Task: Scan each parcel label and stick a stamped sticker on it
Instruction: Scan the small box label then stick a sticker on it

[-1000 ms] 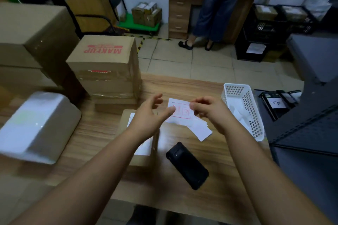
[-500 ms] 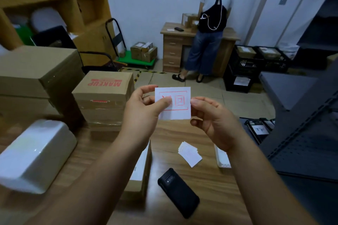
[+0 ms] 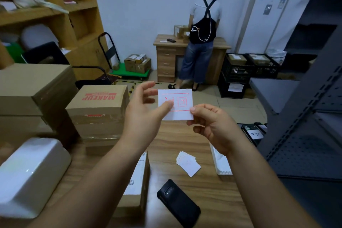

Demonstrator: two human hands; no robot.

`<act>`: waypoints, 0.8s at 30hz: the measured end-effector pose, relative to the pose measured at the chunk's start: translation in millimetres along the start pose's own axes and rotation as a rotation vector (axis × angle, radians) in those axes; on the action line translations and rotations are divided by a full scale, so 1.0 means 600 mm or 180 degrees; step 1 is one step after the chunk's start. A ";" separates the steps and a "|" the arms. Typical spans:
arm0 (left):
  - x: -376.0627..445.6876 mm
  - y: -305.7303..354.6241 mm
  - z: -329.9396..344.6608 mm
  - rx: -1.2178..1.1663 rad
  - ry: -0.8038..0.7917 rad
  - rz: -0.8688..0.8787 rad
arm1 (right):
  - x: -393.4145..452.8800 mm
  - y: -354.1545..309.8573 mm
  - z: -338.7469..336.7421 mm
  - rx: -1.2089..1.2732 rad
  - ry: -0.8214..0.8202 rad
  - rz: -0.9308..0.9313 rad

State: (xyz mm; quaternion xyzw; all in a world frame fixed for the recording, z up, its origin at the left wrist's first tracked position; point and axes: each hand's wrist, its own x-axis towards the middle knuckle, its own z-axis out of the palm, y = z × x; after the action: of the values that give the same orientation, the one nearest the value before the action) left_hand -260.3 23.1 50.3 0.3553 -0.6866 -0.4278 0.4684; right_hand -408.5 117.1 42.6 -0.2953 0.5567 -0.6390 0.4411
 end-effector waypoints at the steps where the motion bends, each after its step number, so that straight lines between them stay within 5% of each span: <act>1: 0.001 -0.003 -0.004 0.0505 0.0054 0.0590 | 0.001 0.000 0.000 -0.0047 0.0086 -0.0022; 3: 0.004 -0.006 -0.005 0.1122 -0.0133 0.1814 | 0.004 0.002 -0.001 -0.0154 0.0185 -0.0125; 5: 0.004 -0.012 -0.001 0.1323 -0.0539 0.2311 | 0.004 0.004 -0.002 -0.0171 0.0157 -0.0248; 9: 0.000 -0.023 0.004 0.1254 -0.0994 0.1801 | 0.006 0.008 -0.002 -0.0053 -0.0165 -0.0499; 17: 0.004 -0.014 -0.005 0.0613 -0.0800 0.1104 | 0.013 0.017 0.002 0.0799 -0.0664 -0.0383; 24: 0.003 -0.012 -0.009 -0.0105 -0.0886 0.0248 | 0.016 0.017 0.016 0.0672 -0.0755 -0.0407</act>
State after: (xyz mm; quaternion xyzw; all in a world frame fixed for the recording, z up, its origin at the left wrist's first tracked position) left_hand -254.8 17.4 45.0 0.2578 -0.7511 -0.4656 0.3906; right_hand -401.8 104.2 33.6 -0.3554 0.4106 -0.6814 0.4907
